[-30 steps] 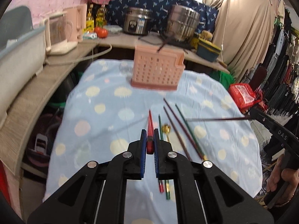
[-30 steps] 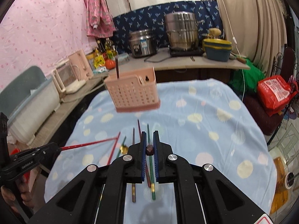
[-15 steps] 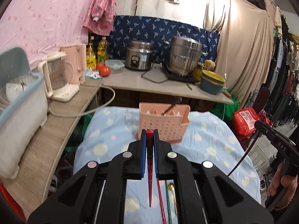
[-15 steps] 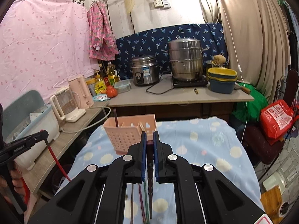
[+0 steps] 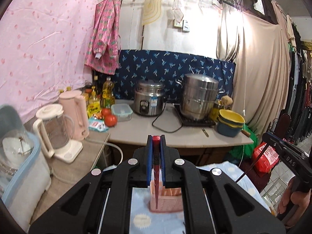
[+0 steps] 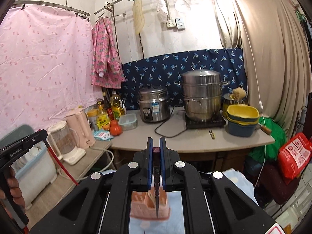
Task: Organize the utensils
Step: 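Lower both chopsticks into the pink holder and open both grippers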
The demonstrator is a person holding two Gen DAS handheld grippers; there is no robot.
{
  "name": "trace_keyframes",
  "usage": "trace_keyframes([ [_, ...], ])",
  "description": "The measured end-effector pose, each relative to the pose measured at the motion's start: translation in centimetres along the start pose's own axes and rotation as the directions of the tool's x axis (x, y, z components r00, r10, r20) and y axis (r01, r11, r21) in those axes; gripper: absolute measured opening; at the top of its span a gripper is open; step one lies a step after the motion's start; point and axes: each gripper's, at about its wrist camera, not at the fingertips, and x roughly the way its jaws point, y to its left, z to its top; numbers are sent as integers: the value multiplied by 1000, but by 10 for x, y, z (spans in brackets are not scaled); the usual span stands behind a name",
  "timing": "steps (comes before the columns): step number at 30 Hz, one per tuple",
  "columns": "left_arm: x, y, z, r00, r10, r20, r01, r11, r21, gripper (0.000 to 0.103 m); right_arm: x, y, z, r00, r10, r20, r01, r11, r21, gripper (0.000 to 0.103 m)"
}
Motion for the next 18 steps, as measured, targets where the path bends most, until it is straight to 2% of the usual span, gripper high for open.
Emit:
trace_keyframes([
  [3, 20, -3, 13, 1000, -12, 28, 12, 1000, -5, 7, 25, 3, 9, 1000, 0, 8, 0, 1000, -1, 7],
  [6, 43, -4, 13, 1000, -21, 22, 21, 1000, -11, 7, 55, 4, 5, 1000, 6, -13, -6, 1000, 7, 7],
  [12, 86, 0, -16, 998, -28, -51, 27, 999, -27, 7, 104, 3, -28, 994, 39, -100, -35, 999, 38, 7],
  [18, 114, 5, -50, 991, -31, -129, 26, 999, -40, 7, 137, 1, -65, 983, 35, -183, -27, 999, 45, 7],
])
